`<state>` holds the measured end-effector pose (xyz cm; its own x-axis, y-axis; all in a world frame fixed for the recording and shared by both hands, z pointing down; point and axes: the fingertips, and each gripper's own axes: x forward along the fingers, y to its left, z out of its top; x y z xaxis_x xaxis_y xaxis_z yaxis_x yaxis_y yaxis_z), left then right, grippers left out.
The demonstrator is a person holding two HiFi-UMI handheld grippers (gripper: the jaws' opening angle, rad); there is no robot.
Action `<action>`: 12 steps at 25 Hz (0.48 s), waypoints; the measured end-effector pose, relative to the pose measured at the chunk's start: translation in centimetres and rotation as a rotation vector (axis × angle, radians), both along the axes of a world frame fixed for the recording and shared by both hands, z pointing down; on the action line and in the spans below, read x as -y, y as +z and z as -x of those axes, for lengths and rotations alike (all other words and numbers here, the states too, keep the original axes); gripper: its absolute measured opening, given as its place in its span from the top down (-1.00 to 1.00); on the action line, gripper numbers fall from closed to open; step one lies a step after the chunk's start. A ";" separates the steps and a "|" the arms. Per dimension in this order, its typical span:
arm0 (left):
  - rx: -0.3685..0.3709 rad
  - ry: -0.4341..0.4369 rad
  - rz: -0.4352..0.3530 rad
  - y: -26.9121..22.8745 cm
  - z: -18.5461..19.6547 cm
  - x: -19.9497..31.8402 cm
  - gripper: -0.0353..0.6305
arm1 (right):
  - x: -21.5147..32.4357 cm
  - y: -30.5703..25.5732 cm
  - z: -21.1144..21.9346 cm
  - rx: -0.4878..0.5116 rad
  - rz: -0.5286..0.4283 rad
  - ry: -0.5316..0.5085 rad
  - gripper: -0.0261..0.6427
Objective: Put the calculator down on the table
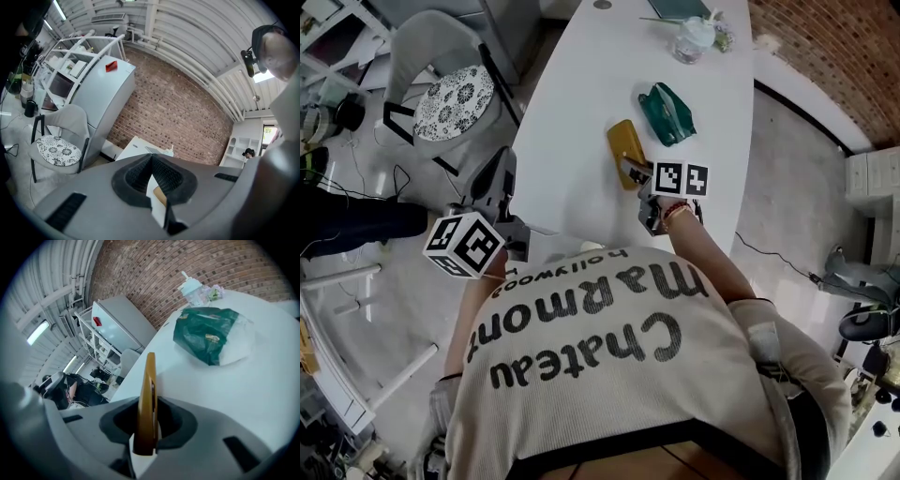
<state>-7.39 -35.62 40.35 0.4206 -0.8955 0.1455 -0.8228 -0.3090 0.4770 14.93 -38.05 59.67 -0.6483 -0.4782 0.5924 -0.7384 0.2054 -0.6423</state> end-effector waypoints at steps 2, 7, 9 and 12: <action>0.002 0.002 -0.001 0.1 0.0 -0.1 0.89 | 0.2 0.1 -0.1 -0.010 -0.013 0.007 0.64; 0.002 -0.004 -0.003 0.0 0.4 -0.4 0.89 | 0.3 0.3 -0.5 -0.044 -0.019 0.015 0.60; 0.001 -0.003 -0.005 -0.2 0.4 -0.4 0.89 | 0.3 0.3 -0.5 -0.062 -0.024 0.011 0.58; 0.001 -0.002 -0.007 -0.2 0.5 -0.3 0.89 | 0.4 0.5 -0.5 -0.106 -0.032 0.000 0.54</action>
